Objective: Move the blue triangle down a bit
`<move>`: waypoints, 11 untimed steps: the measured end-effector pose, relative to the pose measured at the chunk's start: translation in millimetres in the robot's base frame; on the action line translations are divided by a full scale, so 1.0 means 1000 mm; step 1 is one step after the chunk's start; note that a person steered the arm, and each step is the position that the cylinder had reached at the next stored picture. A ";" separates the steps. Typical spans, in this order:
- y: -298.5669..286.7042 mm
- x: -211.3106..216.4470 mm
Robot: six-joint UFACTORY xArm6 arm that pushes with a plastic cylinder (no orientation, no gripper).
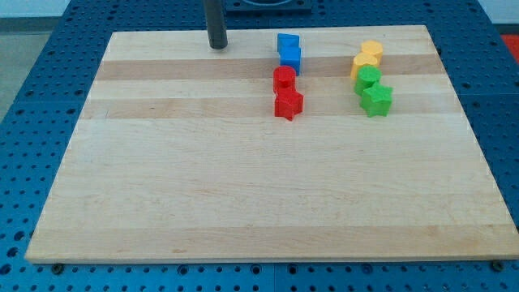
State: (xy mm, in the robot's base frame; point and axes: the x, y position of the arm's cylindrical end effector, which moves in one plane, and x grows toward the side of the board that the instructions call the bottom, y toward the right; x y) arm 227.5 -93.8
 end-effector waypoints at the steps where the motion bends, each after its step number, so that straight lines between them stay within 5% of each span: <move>1: 0.022 -0.008; 3: 0.145 -0.034; 4: 0.159 -0.030; 5: 0.159 0.006; 11: 0.090 0.008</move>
